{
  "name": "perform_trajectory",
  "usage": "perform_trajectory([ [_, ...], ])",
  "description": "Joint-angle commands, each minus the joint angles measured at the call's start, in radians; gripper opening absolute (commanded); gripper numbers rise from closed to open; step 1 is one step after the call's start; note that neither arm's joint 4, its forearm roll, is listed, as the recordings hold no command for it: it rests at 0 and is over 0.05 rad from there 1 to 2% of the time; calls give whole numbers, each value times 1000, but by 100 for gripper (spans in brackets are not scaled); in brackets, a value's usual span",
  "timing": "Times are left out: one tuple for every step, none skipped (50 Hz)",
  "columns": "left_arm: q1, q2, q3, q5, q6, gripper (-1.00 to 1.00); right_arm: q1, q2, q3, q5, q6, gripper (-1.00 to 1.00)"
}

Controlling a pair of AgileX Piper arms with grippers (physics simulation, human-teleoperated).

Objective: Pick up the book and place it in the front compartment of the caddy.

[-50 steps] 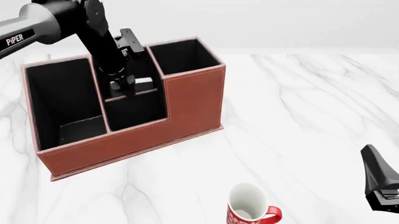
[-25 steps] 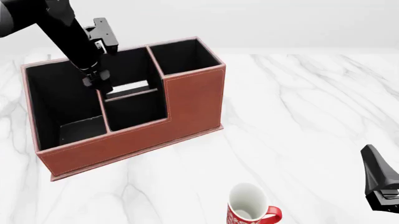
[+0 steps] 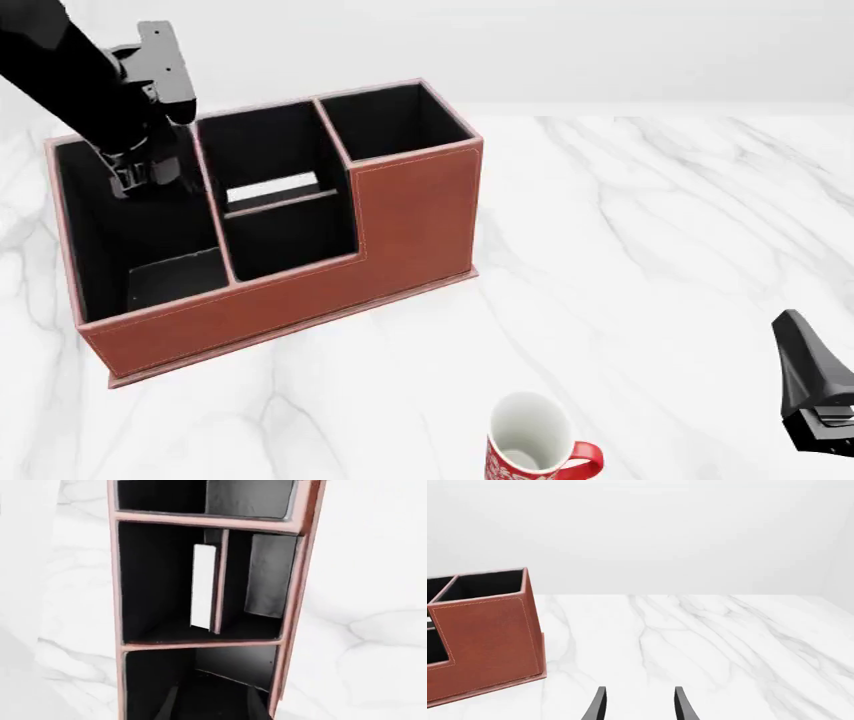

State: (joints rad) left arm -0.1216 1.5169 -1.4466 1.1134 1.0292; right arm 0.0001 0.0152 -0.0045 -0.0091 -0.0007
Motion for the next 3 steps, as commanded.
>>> perform_trajectory([
  [18, -170, 145, -16, 43, 100, 0, -3, 1, 2, 0, 100],
  [20, -185, 158, -19, 47, 100, 0, -3, 1, 2, 0, 100],
  [20, -185, 158, -19, 47, 100, 0, -3, 1, 2, 0, 100],
])
